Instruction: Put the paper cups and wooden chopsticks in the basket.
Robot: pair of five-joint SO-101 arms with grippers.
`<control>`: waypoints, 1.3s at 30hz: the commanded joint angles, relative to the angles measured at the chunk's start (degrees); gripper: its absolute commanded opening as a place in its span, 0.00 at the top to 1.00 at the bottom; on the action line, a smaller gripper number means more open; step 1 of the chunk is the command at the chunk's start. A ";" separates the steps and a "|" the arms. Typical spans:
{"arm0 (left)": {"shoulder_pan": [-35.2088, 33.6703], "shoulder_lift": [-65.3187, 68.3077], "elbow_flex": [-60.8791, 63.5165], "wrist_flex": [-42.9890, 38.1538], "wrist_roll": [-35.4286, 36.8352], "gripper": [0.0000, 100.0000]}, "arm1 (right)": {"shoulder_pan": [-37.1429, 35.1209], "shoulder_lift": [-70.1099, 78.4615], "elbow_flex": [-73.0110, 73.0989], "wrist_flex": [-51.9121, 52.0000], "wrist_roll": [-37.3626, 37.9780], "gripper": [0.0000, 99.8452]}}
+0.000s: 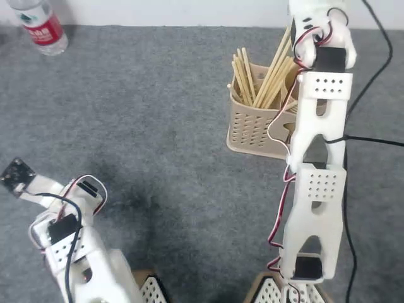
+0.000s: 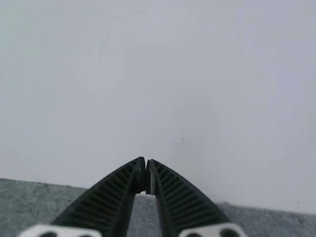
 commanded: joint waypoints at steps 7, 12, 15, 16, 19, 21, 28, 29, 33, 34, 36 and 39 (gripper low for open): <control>0.44 -0.79 -0.84 -0.70 -0.35 0.91 | -2.68 -2.33 -10.11 21.05 0.88 0.99; 0.44 -0.79 -0.84 -0.70 -0.35 0.91 | -4.44 -3.91 -11.96 29.49 0.88 0.99; 0.44 -0.79 -0.84 -0.70 -0.35 0.91 | -5.32 -4.97 -11.87 34.15 0.79 0.99; 0.44 -0.79 -0.84 -0.70 -0.35 0.91 | -5.49 -5.14 -11.87 35.47 0.79 0.99; 0.44 -0.79 -0.84 -0.70 -0.35 0.91 | -5.49 -5.23 -11.96 38.20 0.44 0.99; 0.44 -0.79 -0.84 -0.70 -0.35 0.91 | -5.49 -5.23 -11.96 39.69 0.35 0.99; 0.44 -0.79 -0.84 -0.70 -0.35 0.91 | -6.99 -8.66 -11.96 40.75 0.35 0.99; 0.44 -0.79 -0.84 -0.70 -0.35 0.91 | -7.25 -11.21 -11.96 39.69 0.70 0.99; 0.44 -0.79 -0.84 -0.70 -0.35 0.91 | -6.81 -23.25 -11.78 34.15 0.88 0.99; 0.44 -0.79 -0.84 -0.70 -0.35 0.91 | -6.81 -25.80 -11.52 33.19 0.88 0.99; 0.44 -0.79 -0.84 -0.70 -0.35 0.91 | -6.81 -28.62 -11.43 32.57 0.88 0.99; 0.44 -0.79 -0.84 -0.70 -0.35 0.91 | -6.90 -29.41 -11.43 34.59 0.88 0.98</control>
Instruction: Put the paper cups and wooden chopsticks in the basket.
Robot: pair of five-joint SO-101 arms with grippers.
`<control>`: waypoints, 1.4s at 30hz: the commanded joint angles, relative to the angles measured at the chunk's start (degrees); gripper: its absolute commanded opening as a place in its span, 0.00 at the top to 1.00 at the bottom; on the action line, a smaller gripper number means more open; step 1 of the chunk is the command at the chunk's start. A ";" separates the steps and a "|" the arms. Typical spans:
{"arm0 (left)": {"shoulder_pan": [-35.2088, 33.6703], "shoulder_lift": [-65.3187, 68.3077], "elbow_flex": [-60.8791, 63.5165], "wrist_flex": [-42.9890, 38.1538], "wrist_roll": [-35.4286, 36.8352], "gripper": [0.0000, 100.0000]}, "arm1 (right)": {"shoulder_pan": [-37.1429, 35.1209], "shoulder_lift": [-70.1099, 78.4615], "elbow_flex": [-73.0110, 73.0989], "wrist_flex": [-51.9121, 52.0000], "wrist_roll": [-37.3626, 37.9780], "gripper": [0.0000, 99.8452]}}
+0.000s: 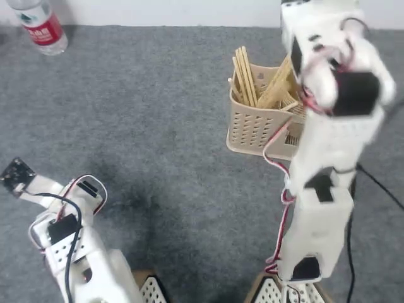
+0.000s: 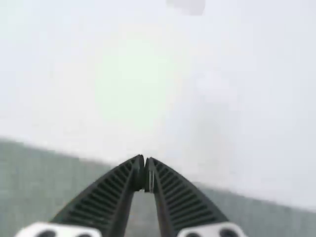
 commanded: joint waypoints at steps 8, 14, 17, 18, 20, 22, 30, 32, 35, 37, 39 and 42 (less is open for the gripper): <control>0.44 -0.79 -0.84 -0.70 -0.35 0.91 | 3.38 1.63 -1.58 6.55 0.88 0.89; 0.44 -0.79 -0.84 -0.70 -0.35 0.91 | 12.35 3.30 -1.76 10.68 0.97 0.97; 0.44 -0.79 -0.84 -0.70 -0.35 0.91 | 15.69 3.38 -1.58 13.32 4.57 0.97; 0.53 -0.79 -0.84 -0.70 -0.35 0.91 | 16.84 3.74 -1.49 13.67 5.98 0.96; 0.53 -0.79 -0.84 -0.70 -0.35 0.91 | 19.91 3.38 0.97 13.76 6.86 0.94; 0.53 -0.79 -0.84 -0.70 -0.35 0.91 | 22.02 2.33 5.36 13.67 7.03 0.87; 0.53 -0.79 -0.84 -0.70 -0.35 0.91 | 20.18 -11.56 35.43 13.49 7.21 0.81; 0.53 -0.79 -0.84 -0.70 -0.35 0.91 | 18.15 -15.87 40.00 13.41 7.21 0.81; 0.53 -0.79 -0.84 -0.70 -0.35 0.91 | 15.08 -21.58 42.99 13.41 6.95 0.81; 0.53 -0.79 -0.84 -0.70 -0.35 0.91 | 12.97 -24.22 44.57 13.58 6.95 0.81; 0.53 -0.79 -0.84 -0.70 -0.35 0.91 | 11.65 -25.36 47.65 13.58 6.86 0.81; 0.53 -0.79 -0.84 -0.70 -0.35 0.91 | 11.65 -25.36 53.01 13.32 6.15 0.81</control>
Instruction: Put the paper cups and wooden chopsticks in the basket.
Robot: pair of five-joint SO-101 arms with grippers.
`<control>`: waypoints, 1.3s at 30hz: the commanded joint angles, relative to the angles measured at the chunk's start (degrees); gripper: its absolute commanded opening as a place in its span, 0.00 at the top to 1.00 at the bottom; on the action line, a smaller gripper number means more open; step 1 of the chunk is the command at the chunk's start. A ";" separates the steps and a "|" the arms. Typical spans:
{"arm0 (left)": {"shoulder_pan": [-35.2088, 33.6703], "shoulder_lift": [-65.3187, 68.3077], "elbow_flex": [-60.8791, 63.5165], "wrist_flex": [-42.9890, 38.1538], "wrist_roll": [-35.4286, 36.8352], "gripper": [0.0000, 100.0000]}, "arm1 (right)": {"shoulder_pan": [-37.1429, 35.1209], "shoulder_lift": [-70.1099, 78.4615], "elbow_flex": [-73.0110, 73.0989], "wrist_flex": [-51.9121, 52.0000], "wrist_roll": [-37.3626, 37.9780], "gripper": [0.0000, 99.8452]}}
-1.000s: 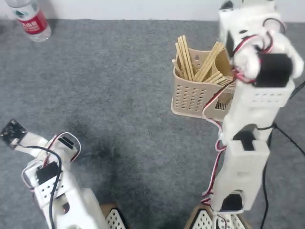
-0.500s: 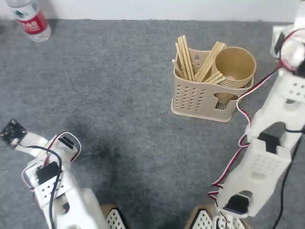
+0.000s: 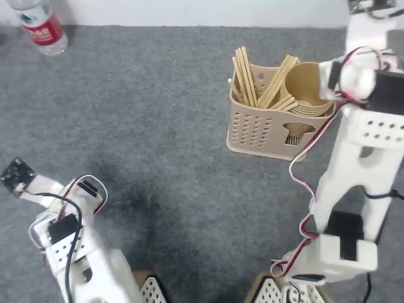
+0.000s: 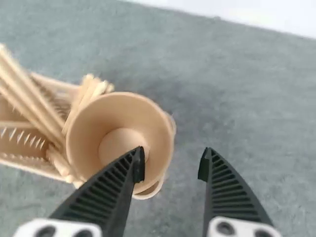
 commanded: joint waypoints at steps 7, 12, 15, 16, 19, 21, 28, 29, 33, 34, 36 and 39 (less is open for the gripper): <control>0.35 -0.79 -0.84 -0.70 -0.35 0.91 | -0.31 5.93 9.23 0.92 -2.81 0.81; 0.35 -0.79 -0.84 -0.70 -0.35 0.91 | -0.48 14.73 9.23 1.10 -2.81 0.81; 0.35 -0.79 -0.84 -0.70 -0.35 0.91 | -0.48 17.80 9.23 1.19 -2.64 0.82; 0.35 -0.79 -0.84 -0.70 -0.35 0.91 | -0.48 18.42 9.23 1.19 -2.37 0.86; 0.35 -0.79 -0.84 -0.70 -0.35 0.91 | -0.92 18.77 9.23 1.19 -2.11 0.99; 0.35 -0.79 -0.84 -0.70 -0.35 0.91 | -2.07 18.68 9.14 1.27 -0.18 0.99; 0.35 -0.79 -0.84 -0.70 -0.35 0.91 | -7.43 16.04 9.49 2.24 1.67 0.99; 0.35 -0.79 -0.84 -0.70 -0.35 0.91 | -8.31 15.69 9.49 2.33 1.67 0.99; 0.35 -0.79 -0.84 -0.70 -0.35 0.91 | -11.82 15.52 10.29 2.33 1.41 0.99; 0.35 -0.79 -0.84 -0.70 -0.35 0.91 | -12.79 15.52 11.08 2.33 0.70 0.99; 0.35 -0.79 -0.84 -0.70 -0.35 0.91 | -14.99 15.60 12.48 2.24 -0.62 0.99; 0.35 -0.79 -0.84 -0.70 -0.35 0.91 | -18.07 15.60 13.01 2.15 -2.02 0.99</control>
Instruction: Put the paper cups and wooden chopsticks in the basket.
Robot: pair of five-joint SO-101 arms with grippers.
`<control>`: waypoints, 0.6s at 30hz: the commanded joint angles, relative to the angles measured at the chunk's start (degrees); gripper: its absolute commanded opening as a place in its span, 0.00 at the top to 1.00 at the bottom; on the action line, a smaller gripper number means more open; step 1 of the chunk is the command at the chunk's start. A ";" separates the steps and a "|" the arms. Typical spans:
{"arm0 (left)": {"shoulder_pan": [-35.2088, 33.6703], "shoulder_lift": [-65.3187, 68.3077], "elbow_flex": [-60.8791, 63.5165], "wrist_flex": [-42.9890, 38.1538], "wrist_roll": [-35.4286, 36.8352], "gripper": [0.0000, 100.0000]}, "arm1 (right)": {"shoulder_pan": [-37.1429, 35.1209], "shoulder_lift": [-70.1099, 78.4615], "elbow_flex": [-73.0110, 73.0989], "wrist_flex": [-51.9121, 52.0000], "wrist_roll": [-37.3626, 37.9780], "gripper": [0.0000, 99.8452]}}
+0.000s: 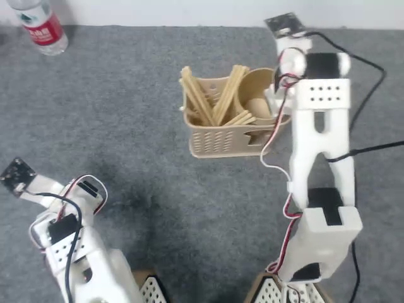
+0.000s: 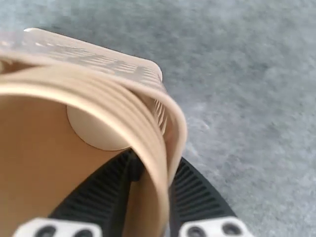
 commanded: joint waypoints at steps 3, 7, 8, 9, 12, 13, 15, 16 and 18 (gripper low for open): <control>0.35 -0.79 -0.84 -0.70 -0.35 0.91 | -6.99 0.04 2.46 1.80 -2.81 0.99; 0.35 -0.79 -0.84 -0.70 -0.35 0.91 | -6.81 0.04 1.05 1.71 -2.90 0.99; 0.35 -0.79 -0.84 -0.70 -0.35 0.91 | -6.02 0.04 0.26 1.71 -2.90 0.99; 0.35 -0.79 -0.84 -0.70 -0.35 0.91 | -5.05 0.04 -0.62 1.71 -3.08 0.99; 0.35 -0.79 -0.84 -0.70 -0.35 0.91 | -1.89 -0.22 -2.64 1.89 -6.51 0.99; 0.35 -0.79 -0.84 -0.70 -0.35 0.91 | -1.10 -0.22 -2.81 1.98 -7.12 0.99; 0.35 -0.79 -0.84 -0.70 -0.35 0.91 | -0.13 0.04 -2.81 2.07 -7.30 0.99; 0.35 -0.79 -0.84 -0.70 -0.35 0.91 | 0.04 0.04 -2.81 2.15 -7.30 0.99; 0.35 -0.79 -0.84 -0.70 -0.35 0.91 | 0.04 0.04 -2.81 2.15 -7.56 0.99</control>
